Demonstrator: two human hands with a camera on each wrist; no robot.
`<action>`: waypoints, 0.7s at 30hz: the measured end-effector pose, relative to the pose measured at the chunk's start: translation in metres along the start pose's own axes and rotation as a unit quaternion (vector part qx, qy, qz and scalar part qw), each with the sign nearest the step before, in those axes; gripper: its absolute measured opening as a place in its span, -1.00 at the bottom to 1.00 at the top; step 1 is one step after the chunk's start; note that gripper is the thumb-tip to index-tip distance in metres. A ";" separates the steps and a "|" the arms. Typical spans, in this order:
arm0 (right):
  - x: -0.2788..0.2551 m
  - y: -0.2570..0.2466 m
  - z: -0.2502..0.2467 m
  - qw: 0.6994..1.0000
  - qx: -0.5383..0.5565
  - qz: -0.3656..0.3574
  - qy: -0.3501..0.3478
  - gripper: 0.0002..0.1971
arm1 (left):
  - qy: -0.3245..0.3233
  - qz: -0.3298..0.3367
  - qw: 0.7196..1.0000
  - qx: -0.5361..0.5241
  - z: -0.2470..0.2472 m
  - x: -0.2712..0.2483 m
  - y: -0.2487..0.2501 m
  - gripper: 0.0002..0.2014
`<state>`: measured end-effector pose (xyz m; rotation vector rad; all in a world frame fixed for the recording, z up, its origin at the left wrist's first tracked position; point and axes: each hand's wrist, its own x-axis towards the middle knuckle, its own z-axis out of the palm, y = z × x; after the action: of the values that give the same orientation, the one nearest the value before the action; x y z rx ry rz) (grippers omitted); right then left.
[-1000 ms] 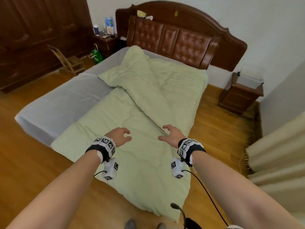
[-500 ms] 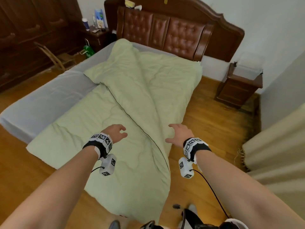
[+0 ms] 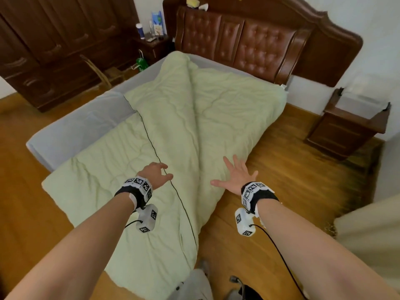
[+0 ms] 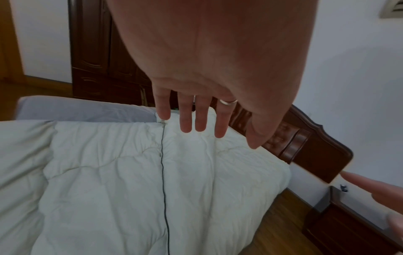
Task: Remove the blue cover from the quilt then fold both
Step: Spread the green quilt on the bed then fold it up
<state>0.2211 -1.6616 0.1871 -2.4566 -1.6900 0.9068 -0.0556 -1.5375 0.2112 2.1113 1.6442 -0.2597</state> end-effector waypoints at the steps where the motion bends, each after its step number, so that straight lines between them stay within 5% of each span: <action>1: 0.011 0.002 -0.005 1.000 -0.003 -0.005 -0.010 0.20 | -0.003 -0.012 1.000 -0.011 0.001 0.008 0.000 -0.43; 7: 0.106 0.016 -0.043 0.999 -0.029 -0.022 -0.029 0.08 | -0.009 -0.086 0.991 -0.101 0.009 0.101 0.010 -0.35; 13: 0.265 -0.019 -0.088 0.997 -0.043 -0.056 -0.035 -0.07 | 0.015 -0.075 0.979 -0.188 -0.008 0.263 0.041 -0.36; 21: 0.449 -0.086 -0.094 0.990 -0.063 -0.072 -0.099 -0.22 | 0.002 -0.205 0.952 -0.228 -0.021 0.425 -0.015 -0.36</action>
<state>0.3014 -1.2108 0.0944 -2.3478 -2.0183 1.0888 0.0428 -1.1557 0.0518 1.4248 1.9161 0.0041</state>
